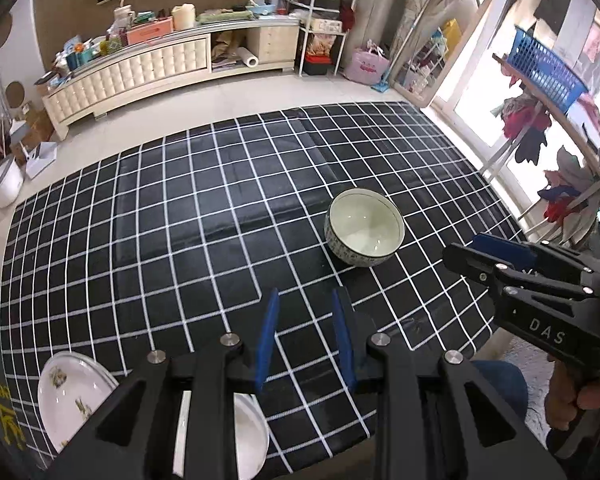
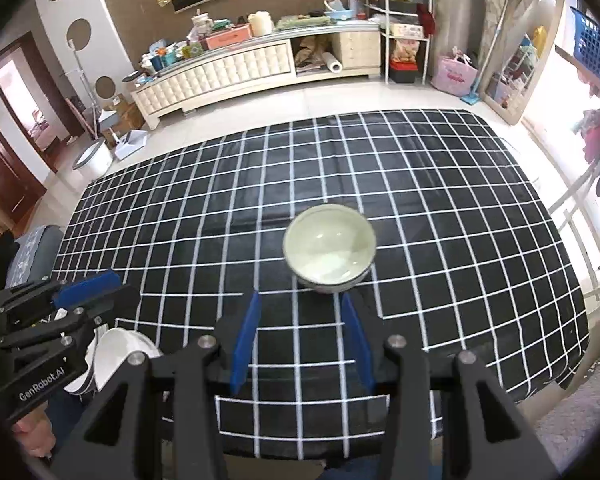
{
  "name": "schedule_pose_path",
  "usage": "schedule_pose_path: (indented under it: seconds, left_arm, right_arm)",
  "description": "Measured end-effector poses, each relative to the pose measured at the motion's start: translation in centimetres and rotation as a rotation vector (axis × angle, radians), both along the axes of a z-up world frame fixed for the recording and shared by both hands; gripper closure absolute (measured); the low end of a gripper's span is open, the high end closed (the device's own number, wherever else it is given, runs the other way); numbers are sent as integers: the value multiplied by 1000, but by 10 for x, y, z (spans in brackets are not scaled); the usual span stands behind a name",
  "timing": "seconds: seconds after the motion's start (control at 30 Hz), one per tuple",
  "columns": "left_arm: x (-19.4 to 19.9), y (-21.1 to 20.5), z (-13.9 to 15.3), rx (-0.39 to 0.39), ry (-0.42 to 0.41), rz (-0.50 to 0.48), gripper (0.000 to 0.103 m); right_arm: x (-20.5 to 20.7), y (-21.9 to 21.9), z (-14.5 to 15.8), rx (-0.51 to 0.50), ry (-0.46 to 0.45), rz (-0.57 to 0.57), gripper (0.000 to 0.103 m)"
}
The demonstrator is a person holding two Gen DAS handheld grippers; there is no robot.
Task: Organize plates and bowls
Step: 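Move the left tool to the pink-floral patterned bowl and grip its rim, then lift the patterned bowl with the left tool toward the white bowl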
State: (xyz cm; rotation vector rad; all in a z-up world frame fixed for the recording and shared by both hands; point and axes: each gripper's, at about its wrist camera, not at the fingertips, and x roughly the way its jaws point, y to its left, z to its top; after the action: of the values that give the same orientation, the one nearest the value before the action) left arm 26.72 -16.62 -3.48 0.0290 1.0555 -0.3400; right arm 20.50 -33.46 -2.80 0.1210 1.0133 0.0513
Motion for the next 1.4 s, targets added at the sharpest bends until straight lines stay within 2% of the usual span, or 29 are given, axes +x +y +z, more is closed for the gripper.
schedule_pose_path:
  seconds: [0.27,0.5,0.73,1.07,1.17,1.27,1.4]
  left_arm:
    - [44,-27,-22,35,53,-7,78]
    - [83,-53,-55,92,102,-58,78]
    - [116,-70,-85,80,162,-72,78]
    - [136,-87,-122,71,224,-97,78]
    - [135,-95,-131,95,218,-120,83]
    - [138,-96,-140,84,244,-111,84]
    - [139,-96,-143,92,237,-108,88]
  right_arm:
    - [30,-30,-19,9,53,-16,55]
    - [58,-52,-53,8,124,-40,55]
    - [81,-65,-78,19,168,-66,55]
    - [99,-72,-117,59,232,-93,55]
    - [100,-71,-121,68,228,-88,55]
    - [100,-69,-126,66,236,-80,56]
    - [102,-71,-128,101,237,-85,67]
